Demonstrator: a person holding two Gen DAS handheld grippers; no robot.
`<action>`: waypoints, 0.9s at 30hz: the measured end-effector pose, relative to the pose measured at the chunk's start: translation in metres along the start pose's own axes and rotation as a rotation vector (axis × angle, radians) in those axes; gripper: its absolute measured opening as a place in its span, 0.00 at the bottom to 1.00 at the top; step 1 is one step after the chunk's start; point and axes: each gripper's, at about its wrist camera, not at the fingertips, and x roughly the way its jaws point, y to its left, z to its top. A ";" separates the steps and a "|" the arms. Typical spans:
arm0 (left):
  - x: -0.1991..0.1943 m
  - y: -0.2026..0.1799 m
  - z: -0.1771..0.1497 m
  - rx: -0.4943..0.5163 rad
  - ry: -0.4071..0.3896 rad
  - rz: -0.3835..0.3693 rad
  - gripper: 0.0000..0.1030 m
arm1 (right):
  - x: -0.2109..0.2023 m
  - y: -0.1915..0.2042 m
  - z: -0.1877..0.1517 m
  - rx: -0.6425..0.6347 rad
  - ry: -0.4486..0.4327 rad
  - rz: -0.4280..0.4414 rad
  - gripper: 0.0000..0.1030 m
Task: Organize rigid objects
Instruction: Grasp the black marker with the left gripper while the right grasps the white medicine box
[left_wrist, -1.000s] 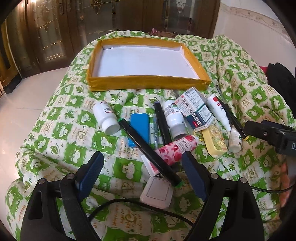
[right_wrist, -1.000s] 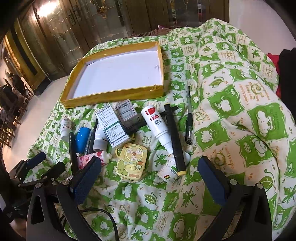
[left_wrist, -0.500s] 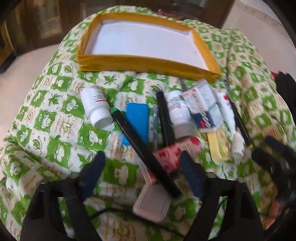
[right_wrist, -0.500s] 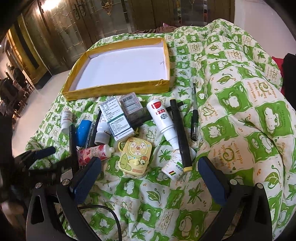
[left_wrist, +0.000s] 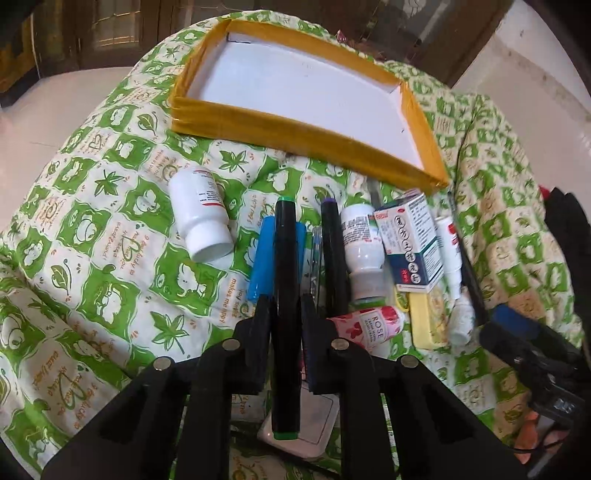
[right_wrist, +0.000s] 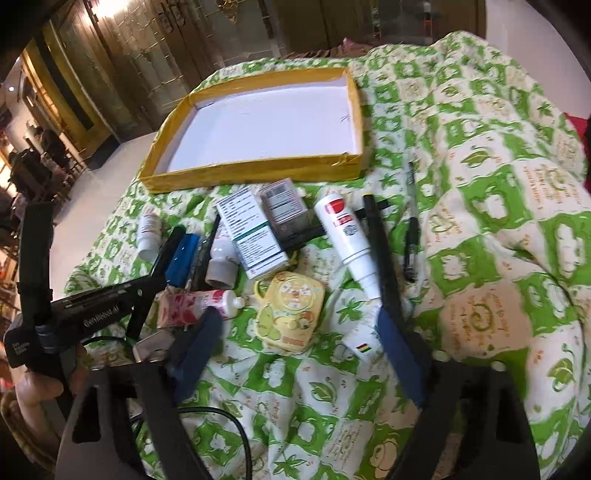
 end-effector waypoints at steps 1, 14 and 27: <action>0.001 0.002 0.000 0.001 0.000 -0.002 0.12 | 0.002 0.000 0.001 0.004 0.009 0.020 0.57; 0.003 0.001 0.012 0.014 -0.023 -0.005 0.12 | 0.048 0.039 0.048 -0.168 0.012 0.029 0.43; -0.007 0.003 0.010 -0.009 -0.089 -0.012 0.12 | 0.051 0.030 0.036 -0.136 0.004 0.052 0.31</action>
